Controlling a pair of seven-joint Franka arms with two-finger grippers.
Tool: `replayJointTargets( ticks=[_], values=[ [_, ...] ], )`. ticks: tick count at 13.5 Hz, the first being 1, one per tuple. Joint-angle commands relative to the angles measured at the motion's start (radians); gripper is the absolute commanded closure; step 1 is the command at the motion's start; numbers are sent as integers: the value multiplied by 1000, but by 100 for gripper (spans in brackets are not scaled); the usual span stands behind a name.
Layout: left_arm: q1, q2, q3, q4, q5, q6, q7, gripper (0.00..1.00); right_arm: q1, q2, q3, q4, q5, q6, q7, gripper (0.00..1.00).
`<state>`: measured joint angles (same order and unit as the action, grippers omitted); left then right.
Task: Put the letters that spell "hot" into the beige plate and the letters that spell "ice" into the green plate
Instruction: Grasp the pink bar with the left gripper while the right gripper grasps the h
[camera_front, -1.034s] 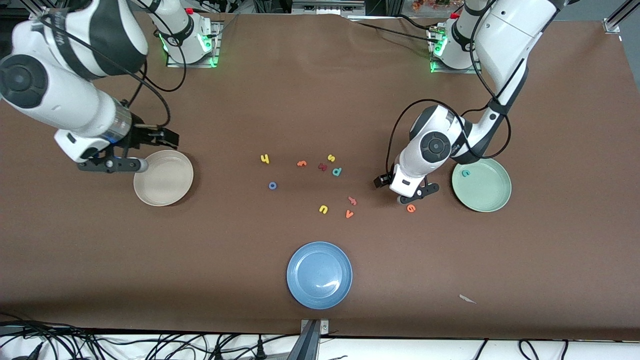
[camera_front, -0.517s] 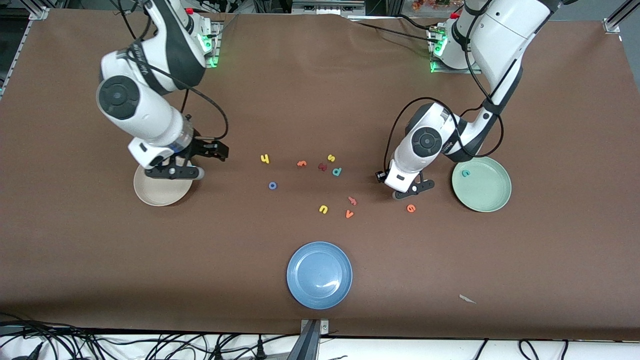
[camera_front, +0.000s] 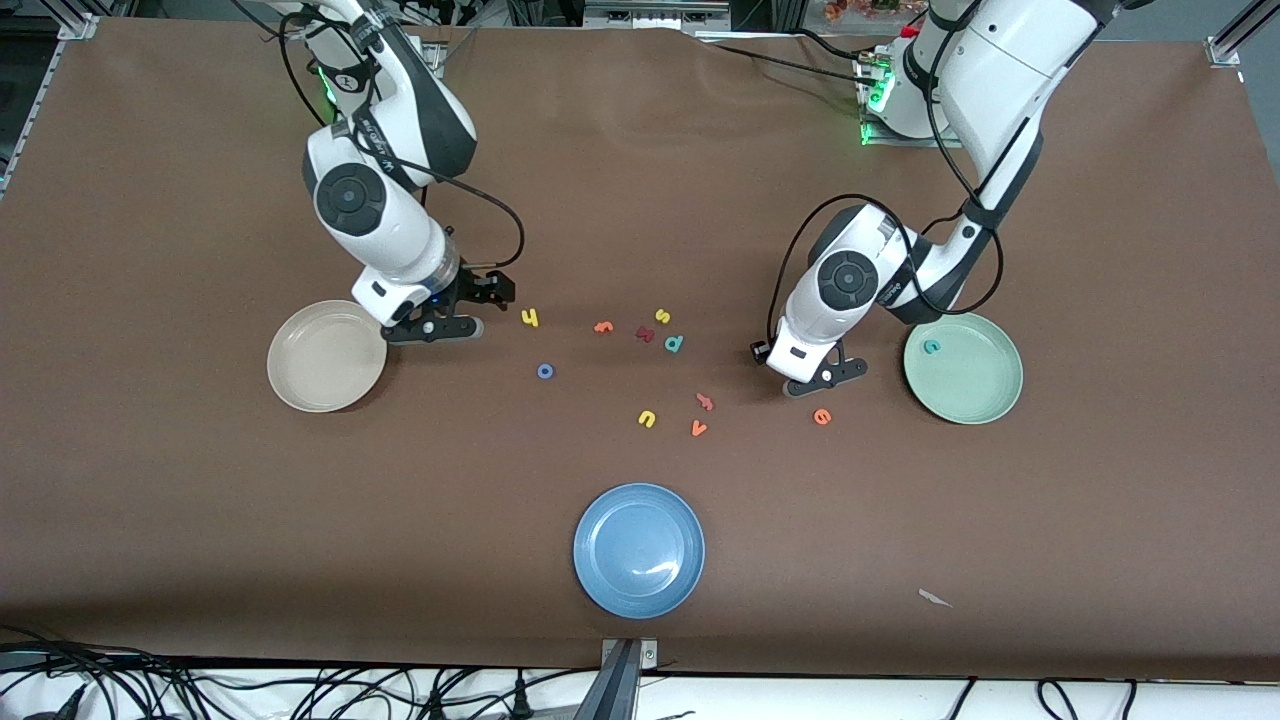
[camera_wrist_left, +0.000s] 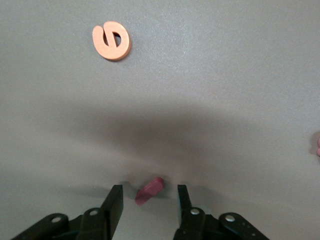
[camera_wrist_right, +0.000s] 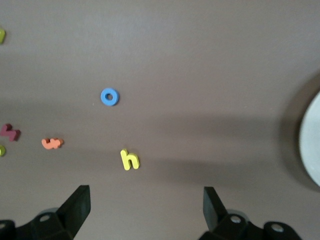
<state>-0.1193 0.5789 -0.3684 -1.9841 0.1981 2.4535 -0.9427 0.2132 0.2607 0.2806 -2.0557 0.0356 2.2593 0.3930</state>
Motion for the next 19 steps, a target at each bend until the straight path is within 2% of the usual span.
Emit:
replayJointTargets(
  ticks=[1, 4, 9, 13, 16, 19],
  values=[
    [1, -2, 2, -22, 40, 48, -34, 49, -8, 46, 38, -24, -63, 63, 7, 0],
    [3, 4, 6, -32, 40, 75, -34, 49, -6, 109, 51, -29, -150, 124, 9, 0],
    [6, 4, 6, -30, 40, 75, -34, 50, -3, 169, 69, -63, -169, 259, 10, 0],
    [6, 4, 6, -30, 40, 75, -36, 72, 5, 204, 68, -84, -172, 342, 15, 0],
    [6, 4, 6, -30, 40, 75, -36, 83, 18, 229, 68, -90, -210, 371, 38, 0],
    [6, 3, 6, -30, 40, 75, -36, 91, 18, 238, 68, -92, -273, 375, 90, 7]
  ],
)
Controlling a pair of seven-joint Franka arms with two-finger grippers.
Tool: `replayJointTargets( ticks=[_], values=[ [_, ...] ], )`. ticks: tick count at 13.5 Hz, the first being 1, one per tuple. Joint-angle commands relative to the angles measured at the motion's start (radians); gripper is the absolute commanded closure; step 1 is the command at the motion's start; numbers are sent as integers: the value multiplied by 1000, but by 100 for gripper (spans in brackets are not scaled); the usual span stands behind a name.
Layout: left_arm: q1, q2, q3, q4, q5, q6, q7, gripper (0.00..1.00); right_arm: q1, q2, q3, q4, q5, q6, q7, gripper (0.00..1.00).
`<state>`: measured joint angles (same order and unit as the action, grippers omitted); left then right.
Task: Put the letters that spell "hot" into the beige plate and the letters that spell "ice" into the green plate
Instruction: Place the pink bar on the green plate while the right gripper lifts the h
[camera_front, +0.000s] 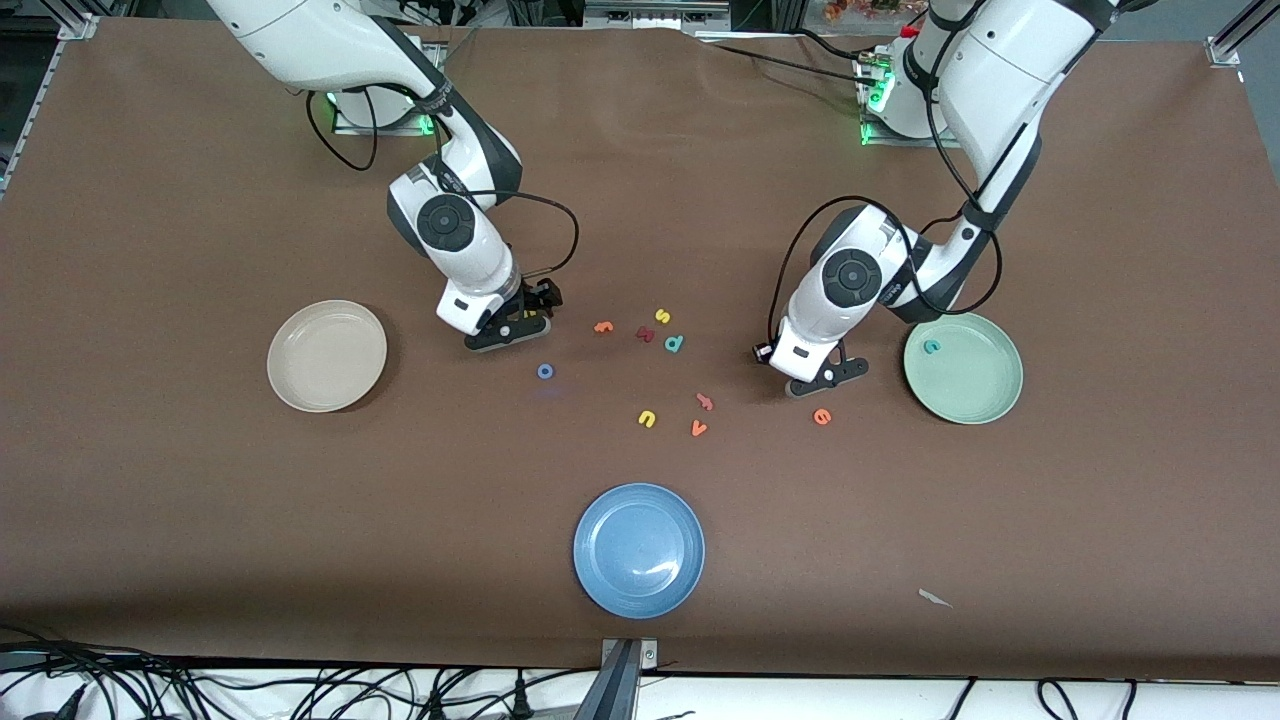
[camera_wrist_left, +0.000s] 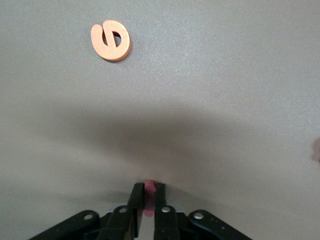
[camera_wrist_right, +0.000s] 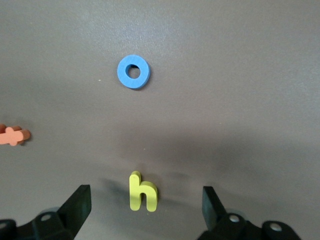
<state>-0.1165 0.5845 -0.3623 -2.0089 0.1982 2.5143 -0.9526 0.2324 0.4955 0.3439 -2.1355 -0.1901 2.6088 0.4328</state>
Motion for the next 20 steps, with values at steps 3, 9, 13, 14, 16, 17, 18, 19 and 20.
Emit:
replayJointTargets(
  ticks=[3, 9, 13, 14, 16, 17, 18, 19, 20],
  values=[
    [6, -11, -1, 2, 40, -3, -15, 100, 1, 14, 4, -12, -66, 27, 63, 10],
    [96, -103, -17, 102, 11, -362, 142, 100, 8, 15, 4, -12, -71, 28, 64, 38],
    [225, -186, -20, 104, -77, -495, 421, 100, 8, 15, 4, -12, -81, 28, 64, 56],
    [257, -189, -20, 104, -75, -520, 495, 100, 8, 15, 4, -17, -87, 28, 64, 60],
    [326, -184, -17, 96, -63, -532, 637, 100, 8, 15, 4, -18, -107, 28, 64, 65],
    [371, -177, -15, 95, -63, -532, 717, 100, 8, 14, 4, -20, -107, 28, 64, 69],
    [412, -167, -15, 93, -62, -532, 789, 100, 8, 14, 3, -20, -107, 28, 64, 71],
    [450, -148, -12, 93, -60, -528, 839, 100, 8, 14, 3, -20, -107, 27, 63, 75],
    [475, -123, -11, 93, -28, -517, 860, 100, 8, 14, 3, -20, -109, 27, 63, 79]
  ],
)
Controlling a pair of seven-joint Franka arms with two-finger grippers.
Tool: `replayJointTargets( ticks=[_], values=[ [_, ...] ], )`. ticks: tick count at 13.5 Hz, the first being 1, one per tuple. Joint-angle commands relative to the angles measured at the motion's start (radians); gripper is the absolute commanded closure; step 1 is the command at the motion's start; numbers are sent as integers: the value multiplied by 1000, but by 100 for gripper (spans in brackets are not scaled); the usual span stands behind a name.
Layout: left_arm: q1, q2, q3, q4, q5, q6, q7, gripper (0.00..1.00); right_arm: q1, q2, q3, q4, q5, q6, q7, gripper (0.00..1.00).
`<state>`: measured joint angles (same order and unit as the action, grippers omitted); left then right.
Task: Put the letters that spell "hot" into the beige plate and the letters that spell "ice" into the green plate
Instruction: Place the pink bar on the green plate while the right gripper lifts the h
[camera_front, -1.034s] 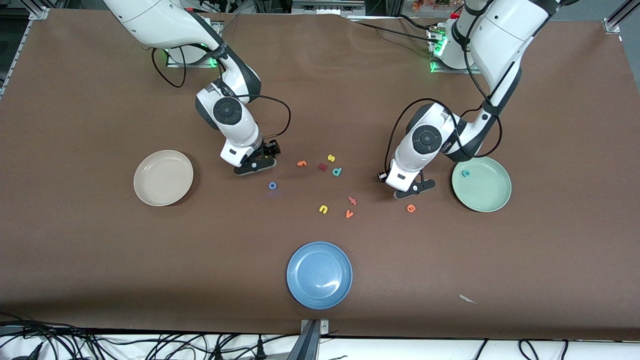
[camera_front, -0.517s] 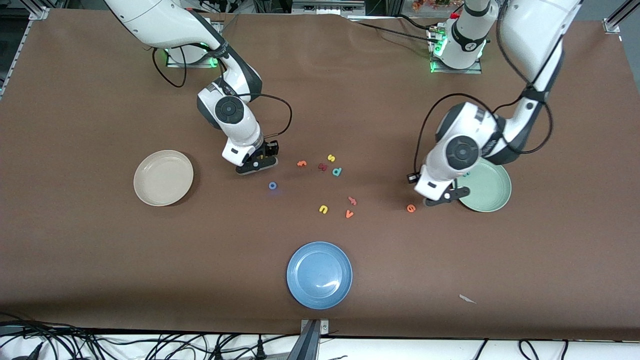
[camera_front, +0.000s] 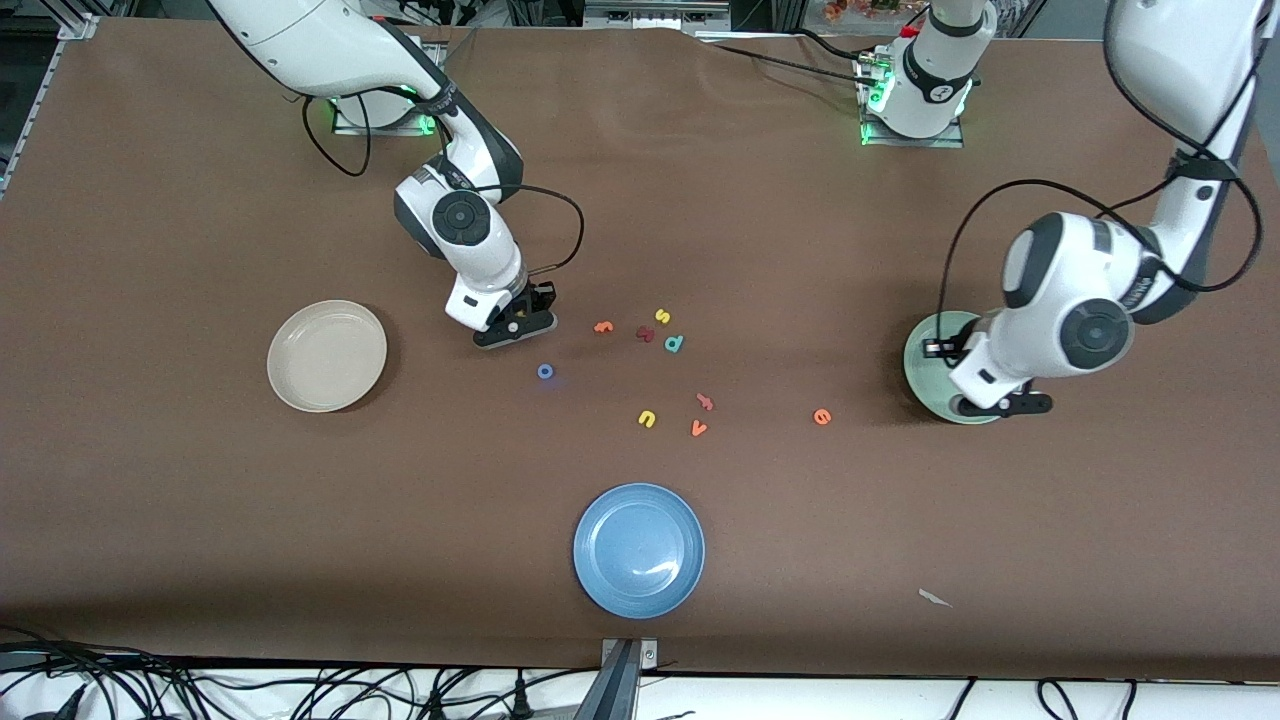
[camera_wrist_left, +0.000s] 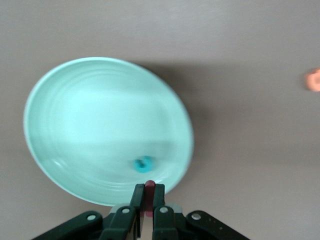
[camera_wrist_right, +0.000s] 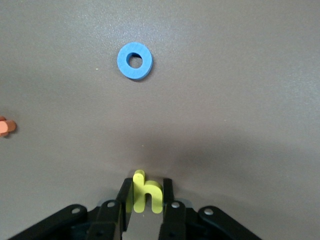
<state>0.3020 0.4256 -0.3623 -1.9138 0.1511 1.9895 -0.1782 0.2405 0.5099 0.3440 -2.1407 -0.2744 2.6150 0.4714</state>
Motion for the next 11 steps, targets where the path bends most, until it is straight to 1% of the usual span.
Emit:
replayJointTargets(
  ticks=[1, 2, 3, 4, 5, 6, 8, 10, 11],
  values=[
    [78, 63, -12, -2, 81, 18, 86, 100, 0, -1, 3, -15, -23, 20, 24, 85],
    [88, 83, -12, -2, 131, 34, 86, 98, 0, -1, 3, -15, -23, 19, 24, 91],
    [100, 99, -12, -2, 139, 44, 86, 94, -1, -2, 1, -15, -23, 16, 24, 92],
    [109, 102, -14, -2, 140, 49, 88, 79, -4, -16, 0, -15, -23, 5, 18, 95],
    [109, 102, -14, -2, 139, 49, 88, 43, -12, -43, 0, -15, -23, -21, 1, 95],
    [108, 99, -15, -1, 137, 48, 88, 0, -30, -77, -3, -11, -23, -76, -16, 95],
    [100, 70, -35, 10, 108, 37, 59, 0, -88, -152, -6, -8, -16, -173, -138, 97],
    [98, 55, -90, 41, 43, 34, -41, 0, -168, -218, -10, -10, -9, -254, -299, 97],
    [98, 55, -134, 54, 32, 28, -117, 0, -209, -247, -25, -8, -8, -297, -395, 97]
  ],
)
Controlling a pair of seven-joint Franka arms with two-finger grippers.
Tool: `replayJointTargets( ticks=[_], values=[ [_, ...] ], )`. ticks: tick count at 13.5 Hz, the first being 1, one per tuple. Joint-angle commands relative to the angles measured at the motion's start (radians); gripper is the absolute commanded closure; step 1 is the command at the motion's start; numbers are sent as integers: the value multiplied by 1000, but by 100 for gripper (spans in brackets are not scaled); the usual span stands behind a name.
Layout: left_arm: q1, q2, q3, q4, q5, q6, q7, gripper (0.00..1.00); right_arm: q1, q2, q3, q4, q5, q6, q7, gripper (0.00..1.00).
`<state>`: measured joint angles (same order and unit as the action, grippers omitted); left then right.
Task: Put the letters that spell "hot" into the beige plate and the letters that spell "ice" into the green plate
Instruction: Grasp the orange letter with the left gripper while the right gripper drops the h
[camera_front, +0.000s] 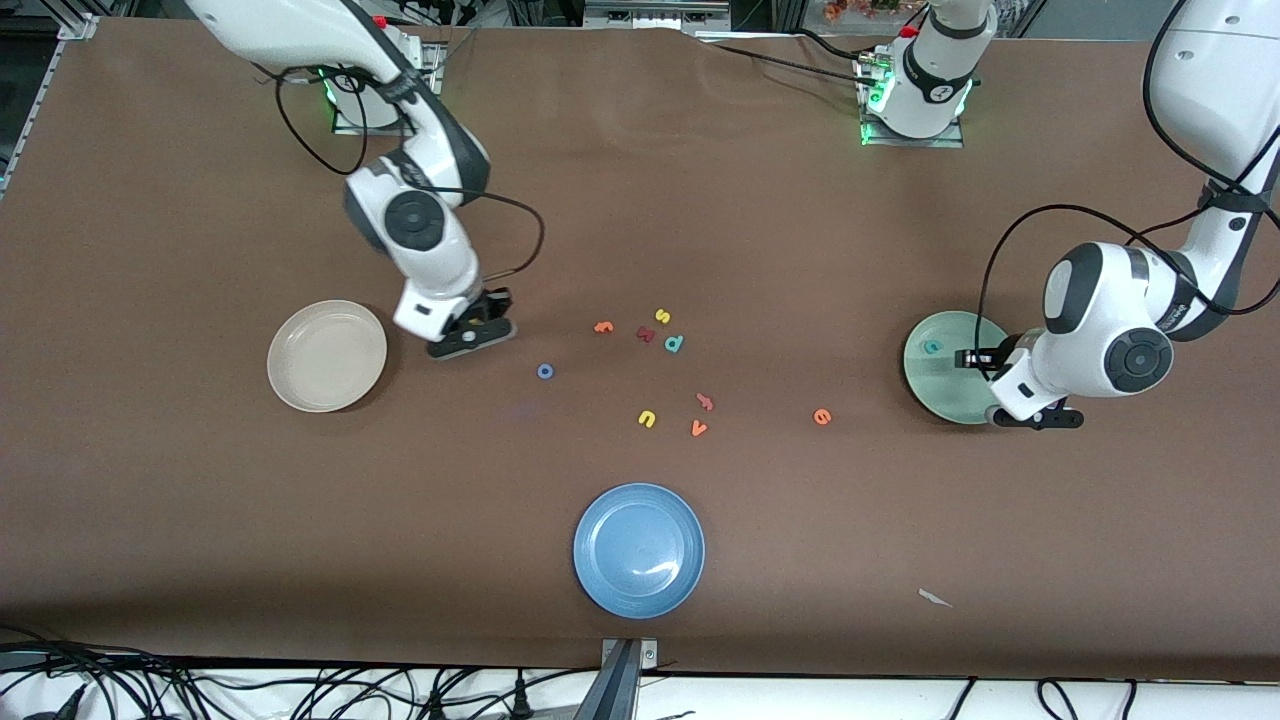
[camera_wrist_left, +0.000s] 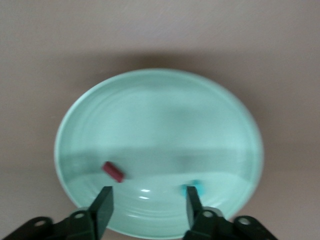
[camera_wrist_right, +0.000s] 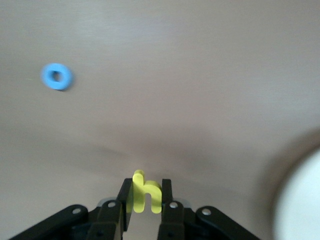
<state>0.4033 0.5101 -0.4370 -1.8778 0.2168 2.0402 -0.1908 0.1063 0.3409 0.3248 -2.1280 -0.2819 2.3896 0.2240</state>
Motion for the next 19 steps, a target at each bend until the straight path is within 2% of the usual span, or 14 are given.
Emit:
replayJointTargets(
  ticks=[1, 3, 4, 6, 7, 8, 9, 10, 11, 15, 17, 19],
  values=[
    [-3, -30, -98, 32, -36, -28, -190, 0, -108, -98, -41, -21, 0, -94, -257, 97],
    [-24, -10, -149, 83, -39, -20, -422, 0, -140, -108, -117, -20, 4, -96, -417, 97],
    [-64, 19, -150, 112, -37, -15, -514, 0, -157, -97, -142, -20, 4, -90, -469, 96],
    [-139, 89, -149, 161, -25, 14, -684, 0, -168, -77, -171, -20, 6, -82, -489, 95],
    [-167, 119, -146, 170, -25, 81, -769, 0, -169, -76, -173, -20, 6, -81, -489, 90],
    [-190, 148, -138, 171, -24, 157, -841, 0, -169, -71, -174, -20, 6, -76, -488, 78],
    [-216, 166, -115, 171, -5, 196, -899, 0, -169, -66, -176, -20, 6, -76, -482, 61],
    [-237, 166, -85, 169, 36, 198, -947, 0, -169, -66, -176, -18, 6, -73, -479, 53],
    [-247, 171, -77, 169, 64, 204, -993, 0, -169, -66, -176, -18, 6, -72, -476, 36],
    [-286, 252, -63, 236, 107, 206, -1039, 2, -169, -65, -171, -18, 7, -73, -471, 35],
    [-348, 255, -4, 244, 104, 206, -1079, 3, -166, -60, -147, -15, 74, -73, -442, 35],
    [-376, 268, 23, 244, 107, 216, -1092, 8, -165, -50, -101, -4, 145, -72, -390, 35]
  ],
)
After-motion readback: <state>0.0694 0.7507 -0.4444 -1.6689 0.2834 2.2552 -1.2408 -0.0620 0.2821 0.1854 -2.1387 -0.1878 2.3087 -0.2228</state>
